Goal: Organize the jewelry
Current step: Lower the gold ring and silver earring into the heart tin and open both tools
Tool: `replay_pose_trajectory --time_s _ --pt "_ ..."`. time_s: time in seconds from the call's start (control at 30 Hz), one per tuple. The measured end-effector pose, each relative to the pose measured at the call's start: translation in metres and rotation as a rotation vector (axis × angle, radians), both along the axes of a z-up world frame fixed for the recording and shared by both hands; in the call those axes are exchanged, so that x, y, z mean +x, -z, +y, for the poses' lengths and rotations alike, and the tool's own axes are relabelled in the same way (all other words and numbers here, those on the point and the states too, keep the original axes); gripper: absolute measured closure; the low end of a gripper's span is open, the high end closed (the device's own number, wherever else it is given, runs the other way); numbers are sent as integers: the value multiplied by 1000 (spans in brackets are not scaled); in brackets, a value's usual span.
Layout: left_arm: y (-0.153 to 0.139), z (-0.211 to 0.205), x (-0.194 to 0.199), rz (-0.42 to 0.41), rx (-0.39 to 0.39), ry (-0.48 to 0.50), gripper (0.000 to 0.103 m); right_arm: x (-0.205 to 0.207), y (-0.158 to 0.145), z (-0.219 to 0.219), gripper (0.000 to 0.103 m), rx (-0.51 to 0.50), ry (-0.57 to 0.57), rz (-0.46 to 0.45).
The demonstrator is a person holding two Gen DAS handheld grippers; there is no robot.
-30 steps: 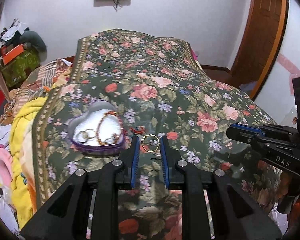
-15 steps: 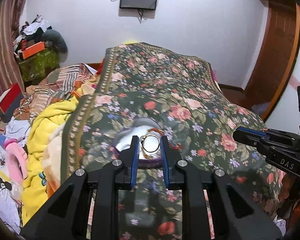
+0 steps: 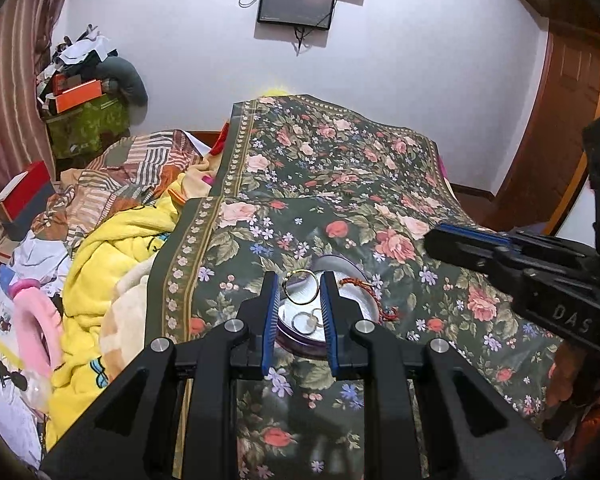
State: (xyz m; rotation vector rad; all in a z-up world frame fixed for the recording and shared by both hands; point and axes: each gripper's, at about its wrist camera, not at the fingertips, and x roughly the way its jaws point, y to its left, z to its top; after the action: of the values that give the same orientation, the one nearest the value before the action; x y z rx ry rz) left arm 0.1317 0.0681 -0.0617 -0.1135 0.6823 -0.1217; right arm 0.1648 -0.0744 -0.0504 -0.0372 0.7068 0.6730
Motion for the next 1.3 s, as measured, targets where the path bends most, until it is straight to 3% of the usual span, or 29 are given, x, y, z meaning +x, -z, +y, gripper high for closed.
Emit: replay_pose_trajectory --time_s 0.63,0.87,1.13,1.3 --pt "28 2 28 53 -14 17 83 31 58 17 94 -90 -20 134" --pt "37 -2 35 78 -12 31 83 31 62 16 94 -107 -16 137" --pt "47 -2 44 124 -67 52 83 32 60 9 93 -113 -18 156" --pt "50 -8 47 141 -63 61 84 31 54 3 86 -102 -9 149"
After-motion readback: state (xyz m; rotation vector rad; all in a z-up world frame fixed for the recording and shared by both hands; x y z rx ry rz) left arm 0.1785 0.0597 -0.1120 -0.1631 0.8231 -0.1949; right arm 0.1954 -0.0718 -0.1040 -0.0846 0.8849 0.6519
